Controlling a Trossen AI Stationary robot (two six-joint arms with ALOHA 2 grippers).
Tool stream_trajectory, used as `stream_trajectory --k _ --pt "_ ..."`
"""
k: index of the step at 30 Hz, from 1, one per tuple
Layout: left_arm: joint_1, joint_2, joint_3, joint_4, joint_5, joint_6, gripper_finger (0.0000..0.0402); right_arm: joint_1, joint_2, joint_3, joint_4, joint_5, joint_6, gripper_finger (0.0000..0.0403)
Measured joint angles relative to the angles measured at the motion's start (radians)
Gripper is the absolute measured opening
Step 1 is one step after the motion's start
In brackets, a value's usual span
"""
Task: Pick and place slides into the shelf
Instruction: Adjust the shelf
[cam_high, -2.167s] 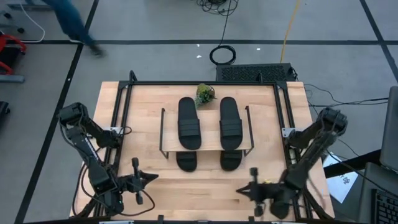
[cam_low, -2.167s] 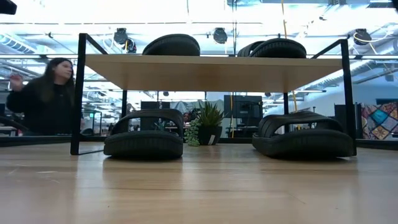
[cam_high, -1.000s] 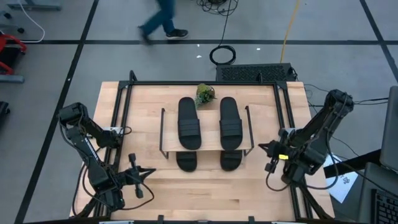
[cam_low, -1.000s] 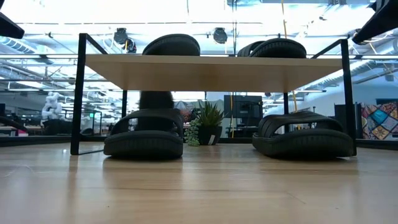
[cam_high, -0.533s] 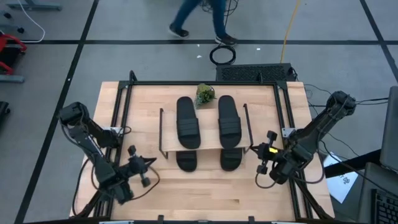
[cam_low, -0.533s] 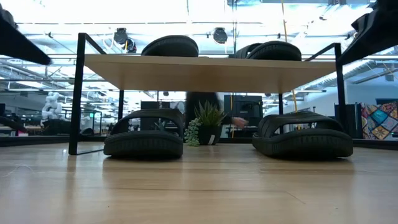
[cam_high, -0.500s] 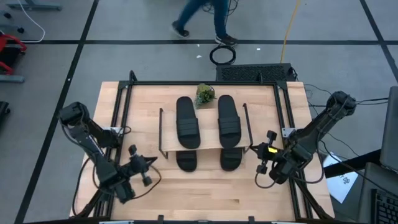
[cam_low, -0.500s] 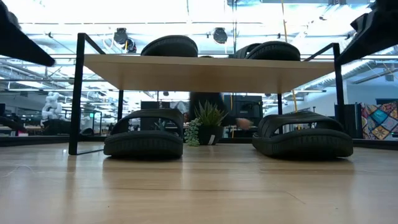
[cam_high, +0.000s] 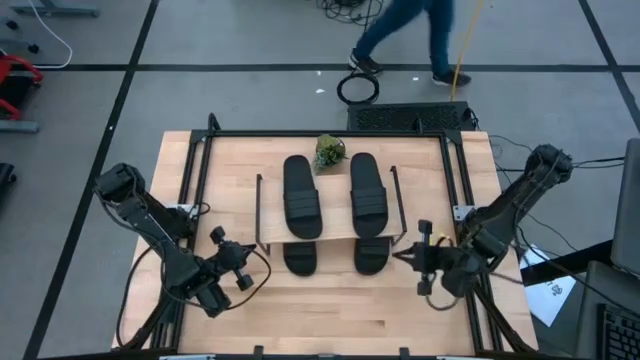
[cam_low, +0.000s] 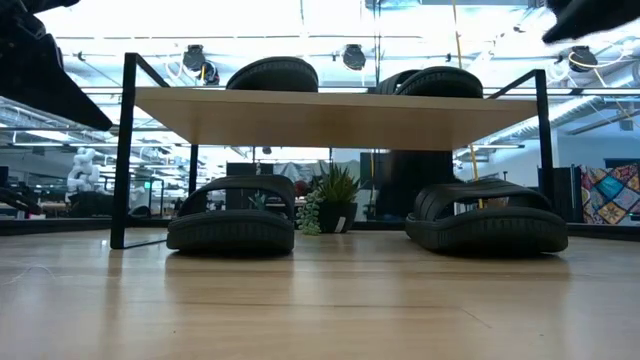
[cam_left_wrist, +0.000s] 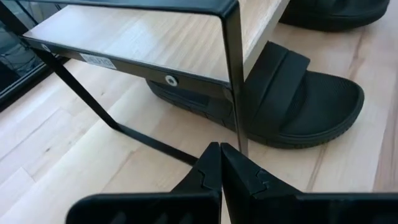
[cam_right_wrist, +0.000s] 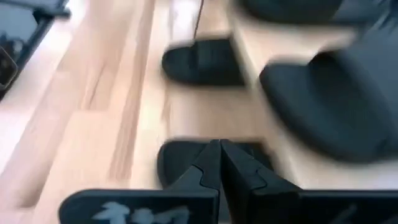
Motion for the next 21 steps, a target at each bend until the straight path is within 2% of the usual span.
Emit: stream_trajectory --k 1,7,10,14,21 --pt "-0.002 0.0 0.0 0.0 0.0 0.004 0.0005 0.014 -0.012 0.0 0.015 0.034 -0.032 0.0" --pt "-0.005 0.0 0.0 0.0 -0.001 0.004 0.0005 0.065 -0.115 0.0 -0.007 0.407 -0.176 0.0" --pt "-0.005 0.0 0.0 0.0 0.0 0.004 0.0005 0.057 -0.186 0.001 -0.046 0.502 -0.206 0.0" --pt "-0.007 0.0 0.0 0.003 0.0 -0.003 0.0005 0.009 -0.271 0.002 -0.151 0.475 -0.1 0.0" --pt "-0.024 0.0 0.0 0.007 -0.028 0.008 0.0005 -0.087 -0.306 -0.001 -0.533 0.23 0.357 0.0"
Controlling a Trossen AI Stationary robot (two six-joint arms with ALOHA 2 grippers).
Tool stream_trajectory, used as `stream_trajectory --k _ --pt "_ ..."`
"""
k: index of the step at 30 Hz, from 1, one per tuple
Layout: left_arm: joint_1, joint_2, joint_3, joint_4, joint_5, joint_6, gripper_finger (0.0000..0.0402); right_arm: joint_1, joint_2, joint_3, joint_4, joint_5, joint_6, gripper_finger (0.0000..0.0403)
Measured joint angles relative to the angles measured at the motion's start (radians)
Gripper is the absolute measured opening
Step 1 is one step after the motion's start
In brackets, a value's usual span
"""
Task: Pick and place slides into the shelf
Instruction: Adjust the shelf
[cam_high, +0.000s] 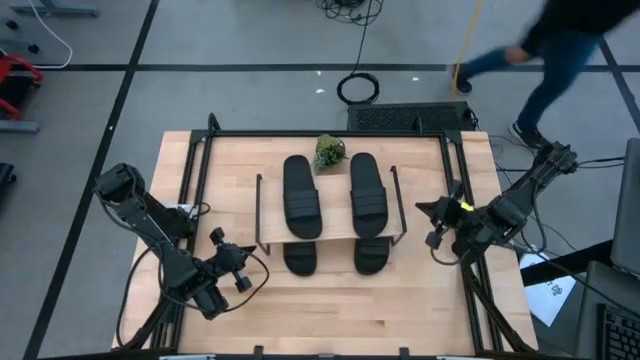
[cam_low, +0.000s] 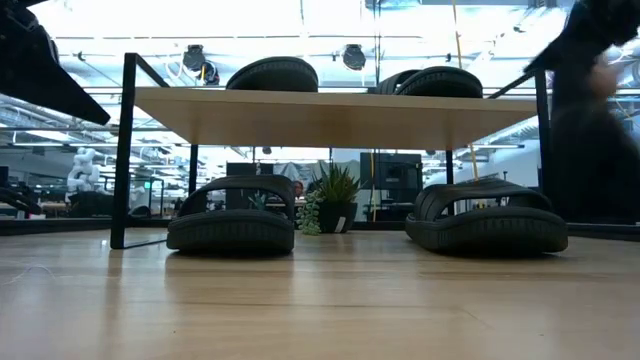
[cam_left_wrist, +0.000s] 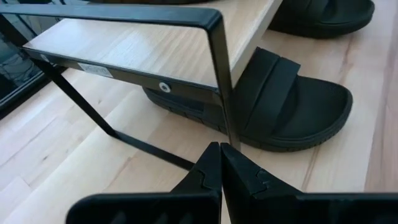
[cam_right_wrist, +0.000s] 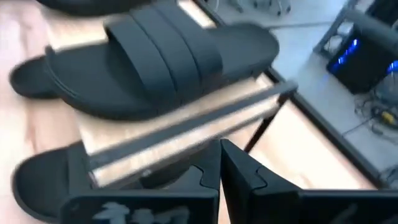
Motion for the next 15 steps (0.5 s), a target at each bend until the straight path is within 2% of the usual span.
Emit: stream_trajectory --k 3,8,15 --pt "-0.007 0.0 0.0 0.001 -0.001 0.0 0.0005 -0.009 0.005 -0.029 -0.001 -0.03 0.056 0.0" --pt "-0.013 0.0 0.0 0.001 -0.001 -0.03 0.0005 -0.026 0.015 -0.09 0.117 -0.072 0.014 0.0" --pt "-0.04 0.0 0.0 -0.015 0.006 -0.096 0.0005 -0.046 0.022 -0.187 0.429 -0.098 -0.191 0.0"
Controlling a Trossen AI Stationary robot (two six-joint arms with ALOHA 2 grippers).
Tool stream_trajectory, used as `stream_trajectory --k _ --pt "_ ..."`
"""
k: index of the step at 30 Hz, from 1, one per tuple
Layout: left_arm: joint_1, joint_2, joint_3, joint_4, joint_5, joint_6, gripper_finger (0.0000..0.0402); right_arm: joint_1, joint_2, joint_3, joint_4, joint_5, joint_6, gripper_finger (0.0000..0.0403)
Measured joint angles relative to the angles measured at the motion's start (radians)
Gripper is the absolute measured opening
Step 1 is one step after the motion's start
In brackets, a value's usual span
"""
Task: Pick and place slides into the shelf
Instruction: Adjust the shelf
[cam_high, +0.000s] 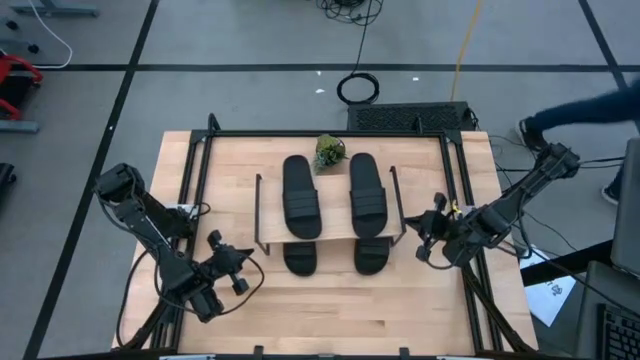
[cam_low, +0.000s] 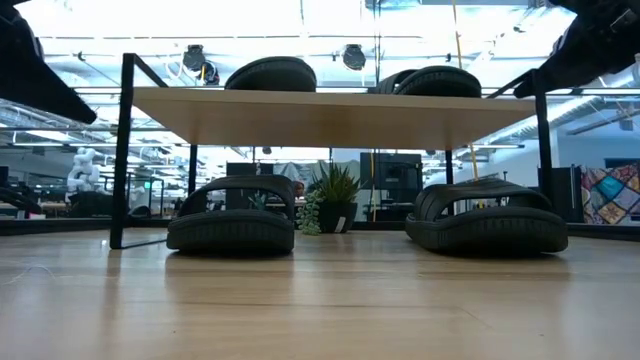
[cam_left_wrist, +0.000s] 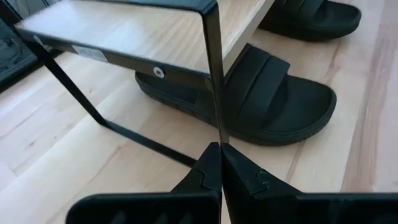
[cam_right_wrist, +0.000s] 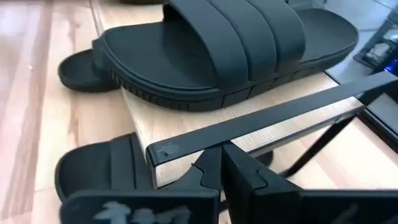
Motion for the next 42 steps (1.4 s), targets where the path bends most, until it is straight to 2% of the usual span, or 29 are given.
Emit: stream_trajectory --k 4,11,21,26,32,36,42 --pt "0.0 0.0 0.0 -0.031 0.037 -0.049 0.0005 -0.004 0.001 -0.026 0.098 -0.011 -0.072 0.0" --pt "0.022 0.0 0.0 -0.156 0.133 -0.189 0.0005 0.0 0.001 -0.031 0.139 -0.056 -0.096 0.0" --pt "0.089 0.0 0.0 -0.274 0.136 -0.273 0.0005 0.001 0.001 -0.031 0.143 -0.056 -0.098 0.0" --pt "0.137 0.0 0.0 -0.241 0.106 -0.203 0.0005 0.001 0.001 -0.031 0.143 -0.056 -0.098 0.0" --pt "0.198 -0.008 0.013 -0.075 0.101 0.025 0.0005 0.001 0.001 -0.031 0.145 -0.078 -0.095 0.0" --pt "0.23 -0.008 0.042 -0.014 0.129 0.153 0.0005 0.001 0.001 -0.031 0.147 -0.084 -0.095 0.0" --pt "0.277 -0.008 0.056 0.04 0.212 0.233 0.0004 0.002 0.0 -0.031 0.147 -0.164 -0.091 0.0"
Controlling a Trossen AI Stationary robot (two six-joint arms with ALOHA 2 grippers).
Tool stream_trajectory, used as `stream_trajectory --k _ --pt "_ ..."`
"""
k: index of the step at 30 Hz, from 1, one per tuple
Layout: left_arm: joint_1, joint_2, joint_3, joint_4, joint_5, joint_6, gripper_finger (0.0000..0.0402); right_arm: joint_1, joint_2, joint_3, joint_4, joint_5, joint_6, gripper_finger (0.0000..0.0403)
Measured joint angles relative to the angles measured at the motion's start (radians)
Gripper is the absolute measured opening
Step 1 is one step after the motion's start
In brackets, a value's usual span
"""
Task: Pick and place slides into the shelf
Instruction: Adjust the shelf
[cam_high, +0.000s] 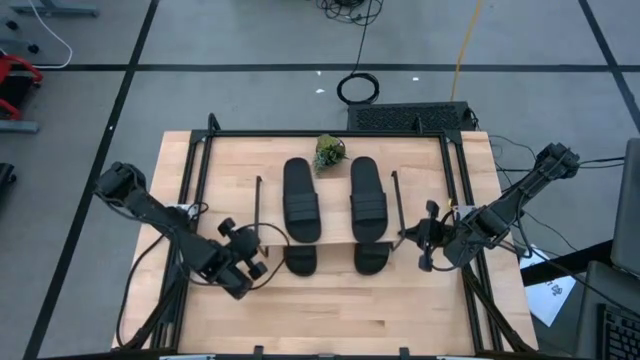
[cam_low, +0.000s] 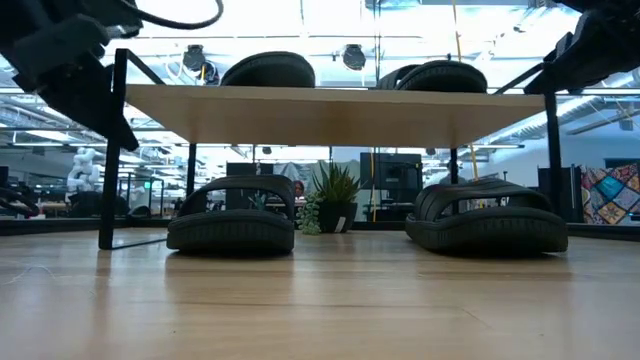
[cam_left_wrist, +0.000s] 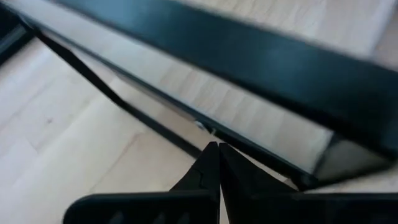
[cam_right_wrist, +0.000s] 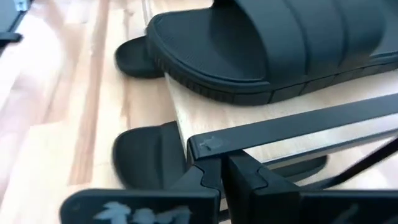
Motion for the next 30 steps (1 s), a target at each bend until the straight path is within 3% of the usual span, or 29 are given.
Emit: stream_trajectory --k 3,9,22,30 --pt "0.038 0.002 0.0 0.03 0.059 0.04 0.0001 0.002 0.0 0.0 0.003 -0.031 0.0 0.0" --pt "0.069 0.003 0.0 0.061 0.069 0.095 0.0 0.046 0.001 0.0 0.04 -0.061 -0.007 0.0" --pt "0.017 0.003 -0.001 0.18 0.087 0.166 0.0 0.087 0.0 -0.001 0.024 -0.045 0.051 0.0" --pt "0.001 0.003 0.003 0.078 0.086 0.112 0.0 0.084 0.001 0.0 0.016 -0.036 0.04 0.0"
